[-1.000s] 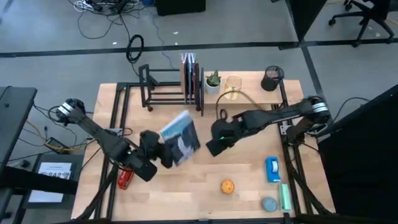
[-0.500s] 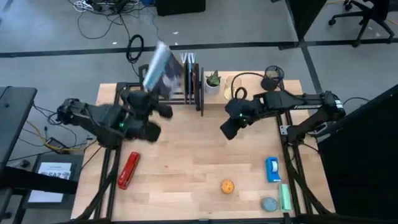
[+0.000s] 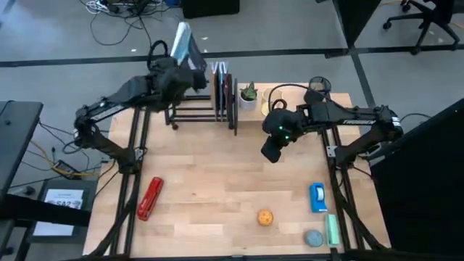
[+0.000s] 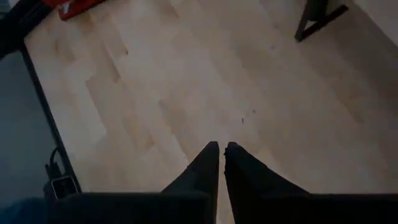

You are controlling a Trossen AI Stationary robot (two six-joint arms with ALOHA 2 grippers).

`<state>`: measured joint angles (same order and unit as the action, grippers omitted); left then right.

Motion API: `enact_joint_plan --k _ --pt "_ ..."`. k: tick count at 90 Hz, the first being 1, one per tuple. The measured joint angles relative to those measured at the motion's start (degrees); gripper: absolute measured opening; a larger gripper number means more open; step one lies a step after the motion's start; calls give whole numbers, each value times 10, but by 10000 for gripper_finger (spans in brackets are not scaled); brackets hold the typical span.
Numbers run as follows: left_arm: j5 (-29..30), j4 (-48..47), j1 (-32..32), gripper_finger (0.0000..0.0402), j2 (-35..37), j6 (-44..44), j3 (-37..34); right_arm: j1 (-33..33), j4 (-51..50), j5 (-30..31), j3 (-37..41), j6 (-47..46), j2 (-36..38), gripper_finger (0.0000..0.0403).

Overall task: Stock shelves
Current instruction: Put the blue book on the black book shelf

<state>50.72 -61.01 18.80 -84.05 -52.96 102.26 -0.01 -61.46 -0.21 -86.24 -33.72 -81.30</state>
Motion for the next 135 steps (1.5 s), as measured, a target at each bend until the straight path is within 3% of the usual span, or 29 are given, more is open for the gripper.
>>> enact_joint_plan --k 12,48,90,135 --pt "-43 -66 38 0 -44 -60 0 -1 1 0 0 10 0 0" --pt "-202 -82 98 0 -158 -48 0 -34 24 0 0 -17 0 0" --pt "-263 -27 102 10 -166 -20 0 -68 62 1 0 -28 0 0" --pt "-313 5 101 70 -166 5 0 -77 62 1 0 -26 -1 0"
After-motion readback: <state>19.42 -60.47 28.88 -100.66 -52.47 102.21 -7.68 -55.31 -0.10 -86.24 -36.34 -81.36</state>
